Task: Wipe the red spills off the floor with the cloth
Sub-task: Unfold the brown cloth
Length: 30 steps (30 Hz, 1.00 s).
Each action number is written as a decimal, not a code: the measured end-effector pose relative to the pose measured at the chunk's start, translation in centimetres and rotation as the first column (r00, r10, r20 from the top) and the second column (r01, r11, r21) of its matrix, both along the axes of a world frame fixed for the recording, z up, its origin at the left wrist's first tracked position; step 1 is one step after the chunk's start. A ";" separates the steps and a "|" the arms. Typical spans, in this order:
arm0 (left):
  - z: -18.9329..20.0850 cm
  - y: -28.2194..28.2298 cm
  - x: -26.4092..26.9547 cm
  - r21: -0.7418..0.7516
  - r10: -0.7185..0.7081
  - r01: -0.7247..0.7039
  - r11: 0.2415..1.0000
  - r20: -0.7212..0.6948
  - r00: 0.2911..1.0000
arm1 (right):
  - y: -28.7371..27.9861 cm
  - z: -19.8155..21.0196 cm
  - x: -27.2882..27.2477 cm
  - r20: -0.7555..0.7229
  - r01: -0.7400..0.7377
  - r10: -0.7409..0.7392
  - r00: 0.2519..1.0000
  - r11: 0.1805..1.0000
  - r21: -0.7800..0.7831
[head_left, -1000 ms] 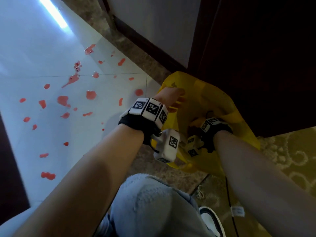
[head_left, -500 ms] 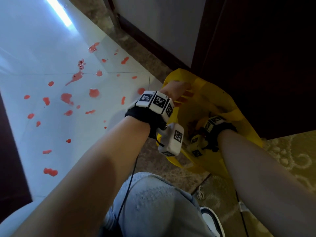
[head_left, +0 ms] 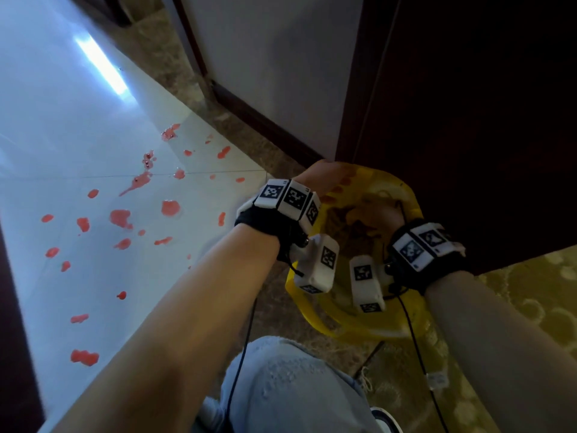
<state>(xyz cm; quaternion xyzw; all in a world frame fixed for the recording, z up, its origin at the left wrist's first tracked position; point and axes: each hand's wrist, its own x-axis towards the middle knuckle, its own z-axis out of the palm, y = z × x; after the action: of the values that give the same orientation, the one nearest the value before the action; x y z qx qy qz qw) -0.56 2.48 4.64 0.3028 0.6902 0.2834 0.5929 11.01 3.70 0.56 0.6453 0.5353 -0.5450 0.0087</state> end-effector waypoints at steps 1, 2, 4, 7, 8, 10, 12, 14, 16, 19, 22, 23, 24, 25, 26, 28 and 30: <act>0.5 0.2 -0.2 0.031 -0.023 0.024 0.999 -0.023 0.999 | 0.1 0.6 -0.1 -0.022 0.017 -0.017 1.000 0.999 -0.043; 1.0 0.3 -0.5 0.059 -0.035 0.038 0.998 -0.043 0.998 | 0.3 1.3 0.0 -0.052 0.036 -0.039 0.998 0.998 -0.058; 2.0 0.4 -1.1 0.113 -0.004 0.013 0.994 -0.074 0.997 | 0.2 3.0 -0.3 -0.089 0.057 -0.055 0.994 0.998 0.020; 3.1 0.1 -1.9 0.215 0.079 -0.049 0.975 -0.133 0.988 | 0.1 5.2 -0.9 -0.168 0.069 -0.056 0.984 0.995 0.074; 3.5 0.0 -2.3 0.228 0.085 -0.050 0.972 -0.145 0.986 | 0.1 6.2 -1.3 -0.195 0.081 -0.061 0.979 0.993 0.092; 4.4 -0.5 -3.2 0.224 0.115 -0.079 0.971 -0.155 0.981 | 0.3 7.7 -2.2 -0.252 0.098 -0.061 0.966 0.986 0.135; 5.5 -1.1 -4.4 0.184 0.172 -0.148 0.972 -0.120 0.978 | 0.2 9.2 -3.4 -0.293 0.109 -0.052 0.955 0.978 0.179; 6.5 -1.8 -5.8 0.163 0.199 -0.184 0.969 -0.079 0.977 | 0.1 10.4 -5.0 -0.329 0.124 -0.051 0.943 0.970 0.208; 7.5 -2.6 -7.3 0.163 0.210 -0.200 0.966 -0.048 0.976 | -0.3 11.4 -6.7 -0.359 0.133 -0.047 0.932 0.967 0.217; 8.3 -4.1 -10.0 0.238 0.197 -0.167 0.957 -0.107 0.975 | -1.0 12.3 -9.4 -0.400 0.110 -0.007 0.917 0.966 0.235; 9.2 -6.2 -13.4 0.244 0.250 -0.210 0.947 -0.149 0.957 | -2.1 13.2 -12.3 -0.391 0.059 0.056 0.919 0.959 0.276; 9.8 -6.8 -14.6 0.226 0.267 -0.233 0.946 -0.130 0.955 | -2.4 13.5 -13.4 -0.398 0.047 0.075 0.914 0.956 0.289; 10.4 -7.4 -15.8 0.214 0.277 -0.246 0.945 -0.131 0.952 | -2.8 14.0 -14.5 -0.401 0.030 0.097 0.911 0.954 0.298; 11.2 -8.0 -17.0 0.218 0.285 -0.247 0.944 -0.160 0.945 | -3.2 14.4 -15.7 -0.403 0.008 0.123 0.907 0.951 0.308; 11.8 -8.6 -18.2 0.239 0.296 -0.247 0.939 -0.200 0.934 | -3.5 14.8 -16.9 -0.401 -0.017 0.150 0.904 0.948 0.317; 13.1 -10.0 -20.4 0.282 0.319 -0.248 0.927 -0.244 0.916 | -4.2 15.6 -19.1 -0.400 -0.071 0.209 0.893 0.940 0.333; 13.8 -11.5 -22.6 0.305 0.323 -0.236 0.923 -0.277 0.905 | -4.6 16.0 -21.2 -0.395 -0.129 0.272 0.878 0.927 0.351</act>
<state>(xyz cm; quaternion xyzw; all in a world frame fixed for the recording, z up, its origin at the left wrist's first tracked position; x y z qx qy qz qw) -23.11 -9.01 18.41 0.3182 0.7702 0.4024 0.3791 -10.23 -0.94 16.59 0.4401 0.6679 -0.5794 -0.1568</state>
